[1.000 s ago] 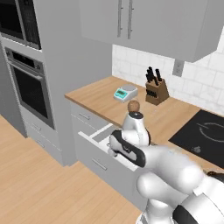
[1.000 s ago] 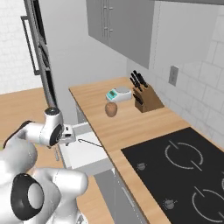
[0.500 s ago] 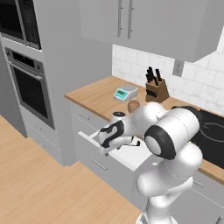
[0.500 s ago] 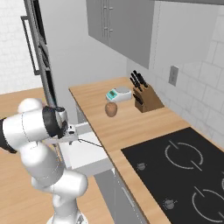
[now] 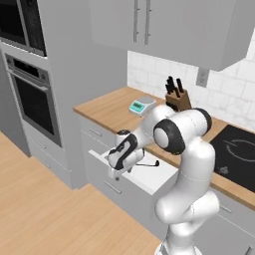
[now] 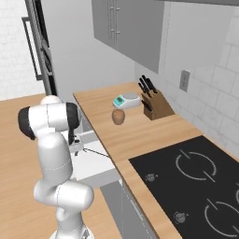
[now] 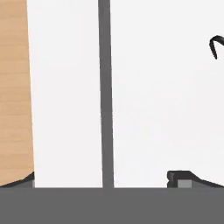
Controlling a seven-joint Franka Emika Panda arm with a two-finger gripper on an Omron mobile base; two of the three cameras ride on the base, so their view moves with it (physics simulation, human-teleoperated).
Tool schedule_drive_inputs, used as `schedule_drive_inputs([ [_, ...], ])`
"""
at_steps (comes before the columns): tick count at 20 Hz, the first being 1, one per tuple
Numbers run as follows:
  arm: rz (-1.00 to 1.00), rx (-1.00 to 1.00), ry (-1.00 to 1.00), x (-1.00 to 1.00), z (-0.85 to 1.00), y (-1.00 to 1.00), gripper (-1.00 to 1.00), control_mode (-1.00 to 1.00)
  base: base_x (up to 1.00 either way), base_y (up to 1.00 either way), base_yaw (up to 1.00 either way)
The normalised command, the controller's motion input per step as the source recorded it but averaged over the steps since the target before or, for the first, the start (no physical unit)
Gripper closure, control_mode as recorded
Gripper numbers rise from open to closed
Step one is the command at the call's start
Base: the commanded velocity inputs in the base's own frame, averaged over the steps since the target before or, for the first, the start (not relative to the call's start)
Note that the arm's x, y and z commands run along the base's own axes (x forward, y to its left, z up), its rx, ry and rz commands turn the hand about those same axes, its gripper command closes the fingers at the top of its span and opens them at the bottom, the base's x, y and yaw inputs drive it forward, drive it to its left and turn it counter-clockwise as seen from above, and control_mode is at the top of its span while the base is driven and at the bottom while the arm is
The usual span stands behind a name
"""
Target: Pick the ladle from the drawer and place it on the counter.
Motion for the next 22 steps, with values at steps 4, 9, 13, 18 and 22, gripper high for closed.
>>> schedule_drive_inputs([
  [4,0.23,-0.10,0.01,-0.91,-0.74,0.94,-1.00,-1.00,0.00,0.00,0.00],
  [9,0.21,-0.01,0.07,-1.00,-0.76,1.00,-1.00,-1.00,0.00,0.00,0.00],
  [13,0.15,0.04,0.18,-1.00,-0.30,1.00,-1.00,-1.00,0.00,0.00,0.00],
  [18,0.00,-0.13,0.04,-0.39,0.75,0.11,-1.00,-1.00,0.00,0.00,0.00],
  [22,0.00,-0.21,-0.08,0.02,0.64,-0.69,-1.00,-1.00,0.00,0.00,0.00],
])
